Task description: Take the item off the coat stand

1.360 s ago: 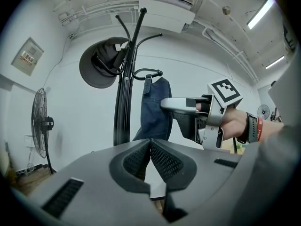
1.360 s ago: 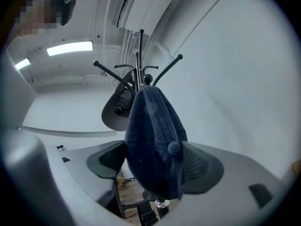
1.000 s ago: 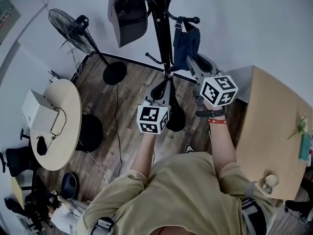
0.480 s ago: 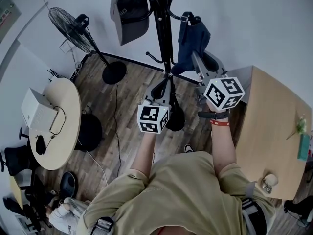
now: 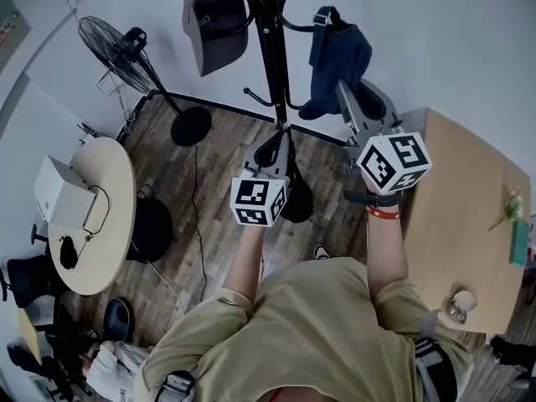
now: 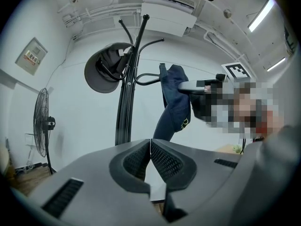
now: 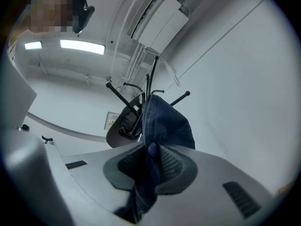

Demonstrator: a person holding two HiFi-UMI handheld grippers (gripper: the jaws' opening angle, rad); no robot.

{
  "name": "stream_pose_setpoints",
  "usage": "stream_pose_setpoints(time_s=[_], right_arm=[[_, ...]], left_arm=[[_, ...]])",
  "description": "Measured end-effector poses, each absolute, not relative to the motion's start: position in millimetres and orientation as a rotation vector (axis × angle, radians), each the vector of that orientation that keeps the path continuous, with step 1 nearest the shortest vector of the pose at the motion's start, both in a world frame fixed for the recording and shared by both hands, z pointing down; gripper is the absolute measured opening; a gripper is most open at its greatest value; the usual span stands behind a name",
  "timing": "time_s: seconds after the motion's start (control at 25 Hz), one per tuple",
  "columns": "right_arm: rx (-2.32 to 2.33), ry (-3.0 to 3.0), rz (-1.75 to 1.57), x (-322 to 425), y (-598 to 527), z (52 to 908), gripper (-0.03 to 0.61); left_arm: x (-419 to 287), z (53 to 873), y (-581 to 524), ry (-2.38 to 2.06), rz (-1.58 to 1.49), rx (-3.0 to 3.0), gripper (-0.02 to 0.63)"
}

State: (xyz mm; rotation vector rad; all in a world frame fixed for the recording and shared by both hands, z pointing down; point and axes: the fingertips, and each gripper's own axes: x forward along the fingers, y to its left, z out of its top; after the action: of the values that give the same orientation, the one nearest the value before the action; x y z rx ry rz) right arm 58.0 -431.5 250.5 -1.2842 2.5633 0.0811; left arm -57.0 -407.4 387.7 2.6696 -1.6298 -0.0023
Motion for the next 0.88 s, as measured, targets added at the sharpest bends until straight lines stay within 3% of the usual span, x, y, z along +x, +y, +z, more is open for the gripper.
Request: stream_pose_setpoints(time_s=[0.88], right_arm=[[-1.710, 2.472, -0.117, 124, -384, 349, 0.072]], left_arm=[[-17, 385, -372, -1.462, 0.009, 2.768, 0.023]])
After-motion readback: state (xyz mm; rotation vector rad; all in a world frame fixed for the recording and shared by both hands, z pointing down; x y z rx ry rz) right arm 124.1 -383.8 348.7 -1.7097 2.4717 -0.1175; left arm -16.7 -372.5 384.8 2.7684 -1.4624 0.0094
